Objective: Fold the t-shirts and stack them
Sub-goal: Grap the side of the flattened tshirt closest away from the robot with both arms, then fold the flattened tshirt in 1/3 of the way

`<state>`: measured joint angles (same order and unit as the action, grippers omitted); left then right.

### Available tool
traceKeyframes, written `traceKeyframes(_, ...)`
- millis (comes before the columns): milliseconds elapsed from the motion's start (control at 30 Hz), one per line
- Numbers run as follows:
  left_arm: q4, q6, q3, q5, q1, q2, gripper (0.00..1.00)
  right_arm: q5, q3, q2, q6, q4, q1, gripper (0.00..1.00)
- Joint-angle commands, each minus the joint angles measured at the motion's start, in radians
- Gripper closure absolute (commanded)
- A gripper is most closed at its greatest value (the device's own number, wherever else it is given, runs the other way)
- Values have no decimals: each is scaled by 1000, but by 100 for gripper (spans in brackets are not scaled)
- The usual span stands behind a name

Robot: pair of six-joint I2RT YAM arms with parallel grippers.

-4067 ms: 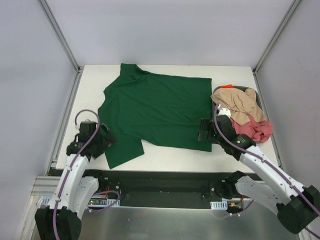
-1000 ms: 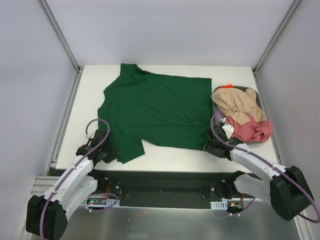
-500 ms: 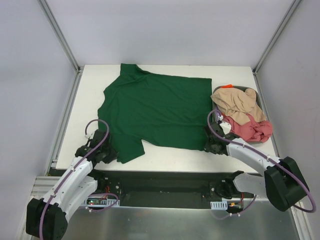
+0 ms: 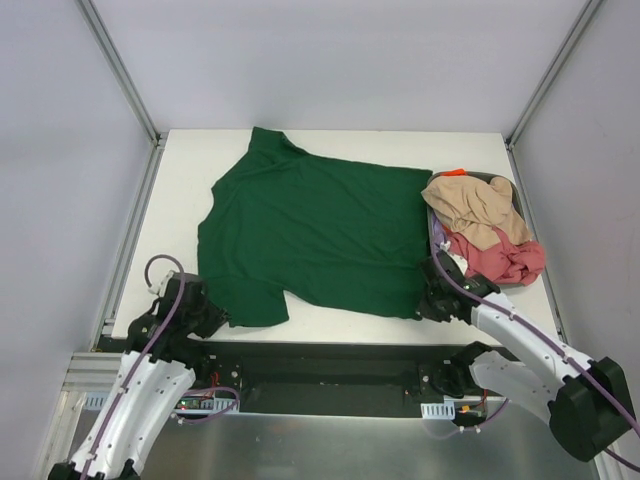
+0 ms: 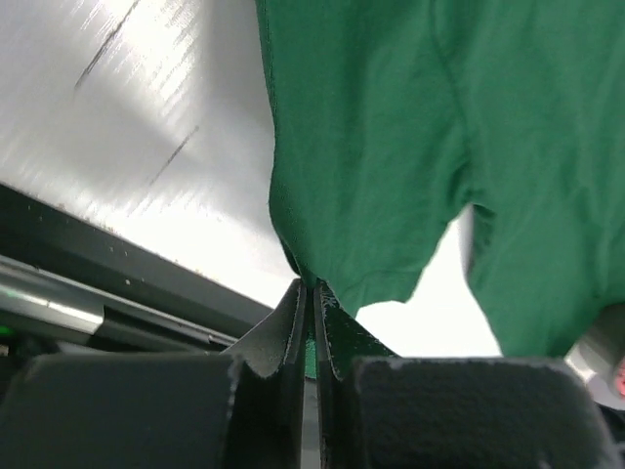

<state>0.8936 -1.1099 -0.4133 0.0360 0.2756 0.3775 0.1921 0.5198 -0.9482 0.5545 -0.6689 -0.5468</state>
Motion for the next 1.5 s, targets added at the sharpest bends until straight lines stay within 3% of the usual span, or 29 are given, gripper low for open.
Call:
traceKeyframes(0,217,-77,-125,18,5,-77,100,-104,22,35,-48,-110,-1,99)
traceKeyframes(200,367,-110,-199,58,4,-163,100,-224,46,74,-94,-204,-5,99)
traceKeyframes(600,420,-123,-246,18,4,-252,100,-391,25,212,-96,-284,-13,99)
traceKeyframes(900,109,-59,-183,-28,4,-122,100,-283,129,141,-154,-248,-7,99)
traceKeyframes(1133,-122,-4,-304,90,4,116,100,-241,227,26,-203,-236,44,99)
traceKeyframes(1467,-367,79,-409,94,4,426,100,-289,284,-3,-232,-209,136,99)
